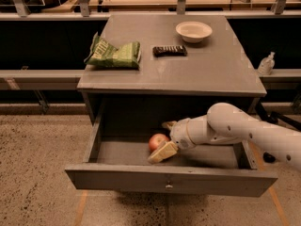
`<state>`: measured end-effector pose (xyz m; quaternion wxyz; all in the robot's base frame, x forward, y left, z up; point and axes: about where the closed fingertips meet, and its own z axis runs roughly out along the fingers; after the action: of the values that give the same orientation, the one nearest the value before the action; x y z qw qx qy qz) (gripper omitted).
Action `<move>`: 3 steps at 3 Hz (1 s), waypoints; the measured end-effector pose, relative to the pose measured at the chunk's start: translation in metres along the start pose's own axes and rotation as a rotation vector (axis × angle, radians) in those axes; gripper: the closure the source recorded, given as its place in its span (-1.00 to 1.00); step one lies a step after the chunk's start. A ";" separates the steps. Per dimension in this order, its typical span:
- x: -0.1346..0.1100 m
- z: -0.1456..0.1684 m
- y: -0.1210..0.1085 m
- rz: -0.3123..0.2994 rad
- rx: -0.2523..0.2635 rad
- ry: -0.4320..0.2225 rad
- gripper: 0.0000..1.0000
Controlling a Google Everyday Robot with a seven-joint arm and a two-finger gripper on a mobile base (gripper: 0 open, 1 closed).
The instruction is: Place apple into top drawer
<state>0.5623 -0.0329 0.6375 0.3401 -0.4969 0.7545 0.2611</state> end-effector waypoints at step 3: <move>-0.059 -0.111 -0.015 0.019 0.112 -0.198 0.26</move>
Offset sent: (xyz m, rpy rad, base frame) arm 0.0077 -0.0699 0.1290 0.1682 -0.1658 -0.1462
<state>0.5643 -0.0854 0.7526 0.4377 -0.4417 0.7354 0.2693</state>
